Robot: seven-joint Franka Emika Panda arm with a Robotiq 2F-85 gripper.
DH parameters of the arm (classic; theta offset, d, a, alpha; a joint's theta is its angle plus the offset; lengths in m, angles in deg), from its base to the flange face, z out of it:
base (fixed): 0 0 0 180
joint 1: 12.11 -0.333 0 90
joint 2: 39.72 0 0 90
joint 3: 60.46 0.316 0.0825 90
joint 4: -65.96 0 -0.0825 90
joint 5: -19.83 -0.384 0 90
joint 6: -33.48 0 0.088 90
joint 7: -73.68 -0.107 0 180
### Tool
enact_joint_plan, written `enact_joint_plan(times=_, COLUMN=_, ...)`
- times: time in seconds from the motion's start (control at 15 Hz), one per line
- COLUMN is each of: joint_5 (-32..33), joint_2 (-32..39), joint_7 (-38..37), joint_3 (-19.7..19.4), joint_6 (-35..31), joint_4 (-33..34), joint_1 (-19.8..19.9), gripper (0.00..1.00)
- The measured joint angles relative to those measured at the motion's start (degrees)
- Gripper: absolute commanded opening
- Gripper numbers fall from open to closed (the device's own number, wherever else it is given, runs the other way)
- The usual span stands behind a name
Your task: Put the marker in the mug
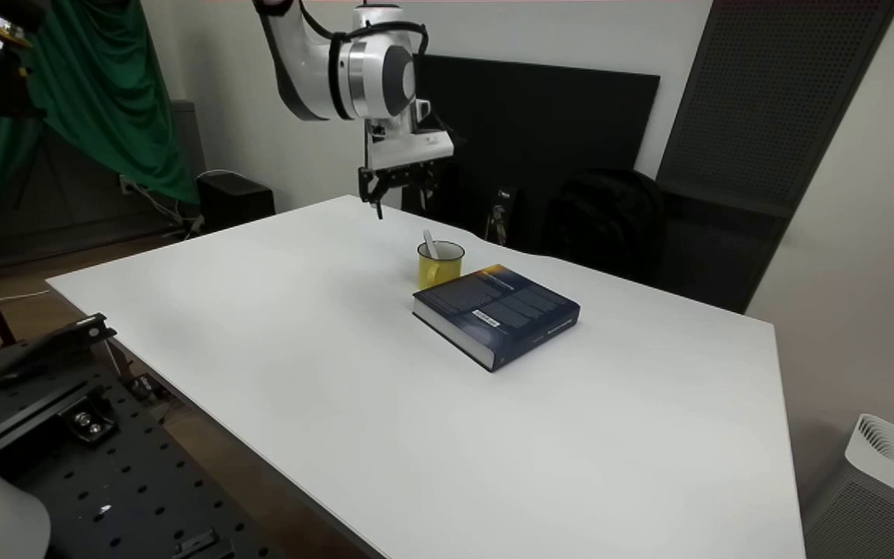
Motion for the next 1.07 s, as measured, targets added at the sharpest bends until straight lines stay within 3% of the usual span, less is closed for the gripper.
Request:
enact_joint_plan(times=0.47, joint_5=-1.83, joint_2=-6.07, joint_7=-16.62, joint_3=-4.99, joint_6=17.36, joint_4=2.38, joint_1=-6.42, gripper=1.00)
enact_joint_plan(times=0.93, joint_5=-13.52, joint_2=-6.93, joint_7=-24.69, joint_3=-4.11, joint_6=26.93, joint_4=2.45, joint_1=-6.26, gripper=1.00)
enact_joint_plan(times=1.07, joint_5=-13.53, joint_2=-6.85, joint_7=-24.62, joint_3=-3.95, joint_6=27.05, joint_4=2.45, joint_1=-6.24, gripper=1.00)
